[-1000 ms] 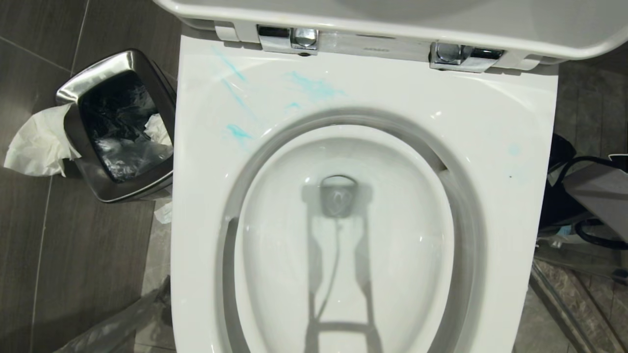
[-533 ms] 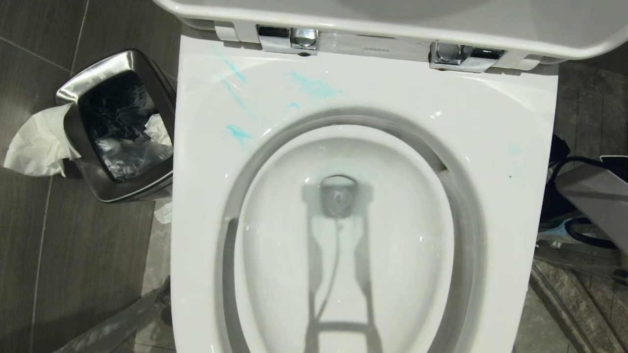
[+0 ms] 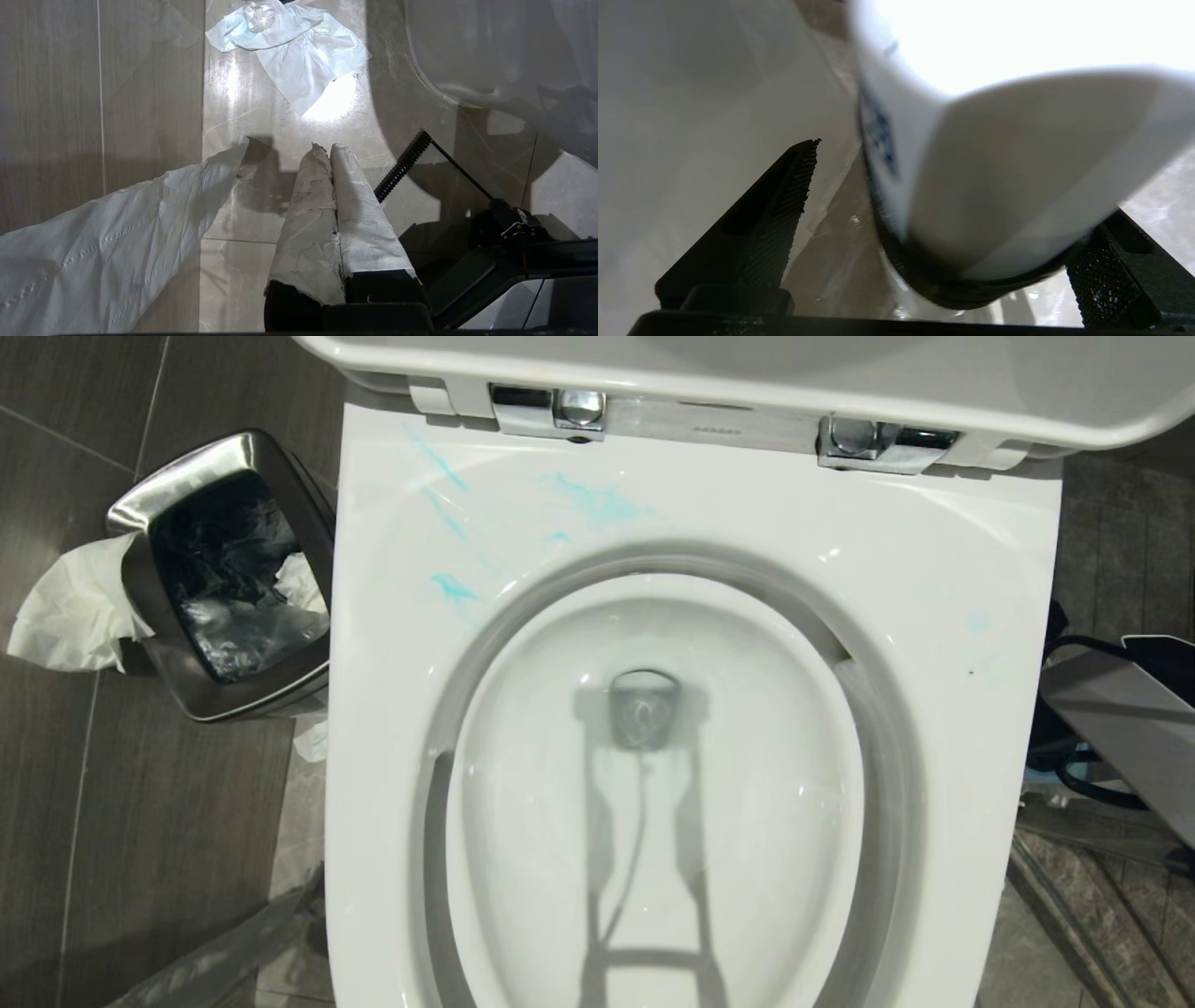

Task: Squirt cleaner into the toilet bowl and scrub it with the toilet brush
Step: Pour in the cleaning agent

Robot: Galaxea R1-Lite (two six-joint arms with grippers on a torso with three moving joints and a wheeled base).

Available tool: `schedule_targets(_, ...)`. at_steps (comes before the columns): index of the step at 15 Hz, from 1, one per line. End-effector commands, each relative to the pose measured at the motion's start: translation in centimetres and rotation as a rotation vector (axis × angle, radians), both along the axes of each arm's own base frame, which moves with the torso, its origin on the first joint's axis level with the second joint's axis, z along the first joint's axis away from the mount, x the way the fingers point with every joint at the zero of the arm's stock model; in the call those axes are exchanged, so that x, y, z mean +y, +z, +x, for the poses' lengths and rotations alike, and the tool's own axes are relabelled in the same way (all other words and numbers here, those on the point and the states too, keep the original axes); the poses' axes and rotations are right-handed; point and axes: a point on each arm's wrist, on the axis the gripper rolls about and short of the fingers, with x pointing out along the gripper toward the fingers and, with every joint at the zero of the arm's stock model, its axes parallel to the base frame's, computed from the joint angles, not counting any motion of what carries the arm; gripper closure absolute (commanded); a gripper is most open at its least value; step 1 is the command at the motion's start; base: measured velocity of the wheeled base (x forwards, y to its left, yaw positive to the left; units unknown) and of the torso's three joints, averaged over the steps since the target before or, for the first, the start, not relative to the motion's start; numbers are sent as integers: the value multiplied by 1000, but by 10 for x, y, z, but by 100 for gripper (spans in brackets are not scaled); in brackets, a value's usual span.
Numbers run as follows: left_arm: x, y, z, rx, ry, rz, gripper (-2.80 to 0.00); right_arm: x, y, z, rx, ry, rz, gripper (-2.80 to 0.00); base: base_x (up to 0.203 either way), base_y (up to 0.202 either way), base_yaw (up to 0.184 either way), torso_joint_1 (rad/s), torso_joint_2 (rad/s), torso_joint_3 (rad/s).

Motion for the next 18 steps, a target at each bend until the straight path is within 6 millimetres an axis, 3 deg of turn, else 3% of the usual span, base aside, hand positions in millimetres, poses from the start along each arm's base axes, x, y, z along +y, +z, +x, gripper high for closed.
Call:
schedule_targets(1, 0, 0, 0, 2, 0, 0, 0, 3, -2, 2, -9, 7, 1, -280, 0, 0, 0, 0, 0, 0)
schedule_targets(6, 0, 0, 0, 2, 0, 0, 0, 3, 8, 7, -63, 8, 2, -280, 0, 0, 0, 0, 0, 0)
schedule_targets(18, 0, 0, 0, 2, 0, 0, 0, 5, -2, 17, -74, 9, -5, -280, 0, 0, 0, 0, 0, 0)
